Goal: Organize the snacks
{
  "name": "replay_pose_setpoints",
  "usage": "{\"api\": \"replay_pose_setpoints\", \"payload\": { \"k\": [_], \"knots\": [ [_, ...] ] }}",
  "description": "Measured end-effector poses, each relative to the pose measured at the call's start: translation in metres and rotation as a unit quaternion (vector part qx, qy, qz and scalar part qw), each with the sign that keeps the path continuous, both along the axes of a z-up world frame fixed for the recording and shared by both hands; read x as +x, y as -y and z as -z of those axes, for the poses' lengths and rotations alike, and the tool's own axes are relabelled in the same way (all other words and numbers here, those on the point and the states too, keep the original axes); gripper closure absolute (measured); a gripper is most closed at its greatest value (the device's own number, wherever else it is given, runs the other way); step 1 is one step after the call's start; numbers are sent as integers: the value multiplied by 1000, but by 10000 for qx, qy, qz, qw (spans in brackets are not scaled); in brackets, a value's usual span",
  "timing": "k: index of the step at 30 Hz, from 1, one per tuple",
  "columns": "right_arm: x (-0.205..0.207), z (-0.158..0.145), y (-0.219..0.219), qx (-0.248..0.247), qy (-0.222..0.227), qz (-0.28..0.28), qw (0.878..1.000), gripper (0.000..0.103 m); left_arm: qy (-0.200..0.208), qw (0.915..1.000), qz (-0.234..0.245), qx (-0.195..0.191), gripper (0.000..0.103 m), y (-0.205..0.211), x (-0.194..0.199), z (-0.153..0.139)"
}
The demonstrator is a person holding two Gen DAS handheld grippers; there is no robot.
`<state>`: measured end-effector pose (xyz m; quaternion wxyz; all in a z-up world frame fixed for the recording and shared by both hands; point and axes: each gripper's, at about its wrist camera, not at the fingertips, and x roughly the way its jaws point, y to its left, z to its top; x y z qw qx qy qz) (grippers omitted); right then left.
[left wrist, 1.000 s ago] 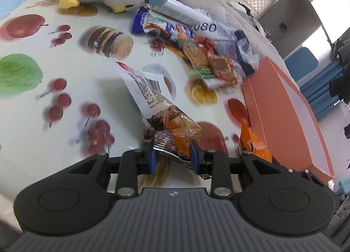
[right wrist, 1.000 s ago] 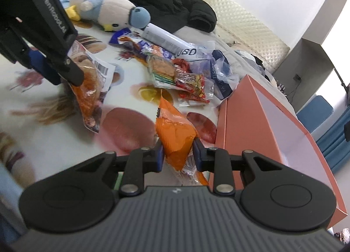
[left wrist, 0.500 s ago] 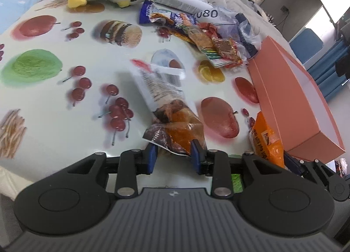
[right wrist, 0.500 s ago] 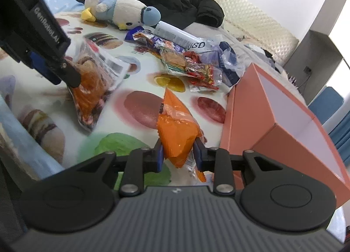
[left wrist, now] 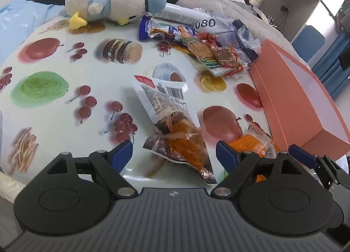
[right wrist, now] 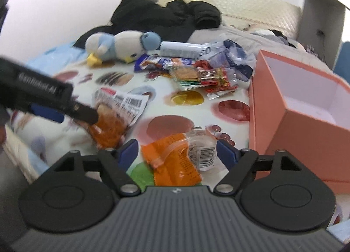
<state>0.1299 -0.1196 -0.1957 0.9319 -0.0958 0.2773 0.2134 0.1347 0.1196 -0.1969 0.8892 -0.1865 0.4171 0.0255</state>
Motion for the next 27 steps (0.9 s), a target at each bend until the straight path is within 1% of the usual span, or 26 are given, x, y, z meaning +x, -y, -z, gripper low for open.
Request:
{"api": "replay_pose_setpoints", "payload": {
  "k": [2,5,8,10,11,12,14,17,20,22,24,27],
  "knots": [
    [4,0,5,95,-32,118,9999,23,39,9999,114,-64,17,2,4,-1],
    [11,3,10,175,-113,230,9995,23,9,9999,137,12,17,7,13,0],
    [17,7,12,143,-161,293,9993,23,-9,9999,61,134,17,11,24,1],
    [21,10,12,120,-165,344,9992,22,-205,9996,25,210,17,13,34,4],
    [23,11,10,59,-152,379,9991,18,-284,9992,14,280,17,15,38,6],
    [24,13,8,-32,-139,428,9990,13,-281,9991,36,317,17,16,41,7],
    [26,16,7,-54,-154,407,9990,11,-274,9989,94,378,17,20,46,9],
    [31,21,7,44,-375,303,9988,11,-304,9980,152,534,17,25,53,13],
    [37,27,8,68,-475,320,9983,11,-370,9967,123,713,17,28,58,19],
    [40,31,9,81,-549,334,9979,11,-394,9962,157,766,17,30,62,22],
    [42,34,12,196,-625,308,9974,11,-398,9959,214,788,17,32,64,26],
    [44,37,14,295,-695,279,9968,11,-456,9955,216,797,20,33,67,32]
  ]
}}
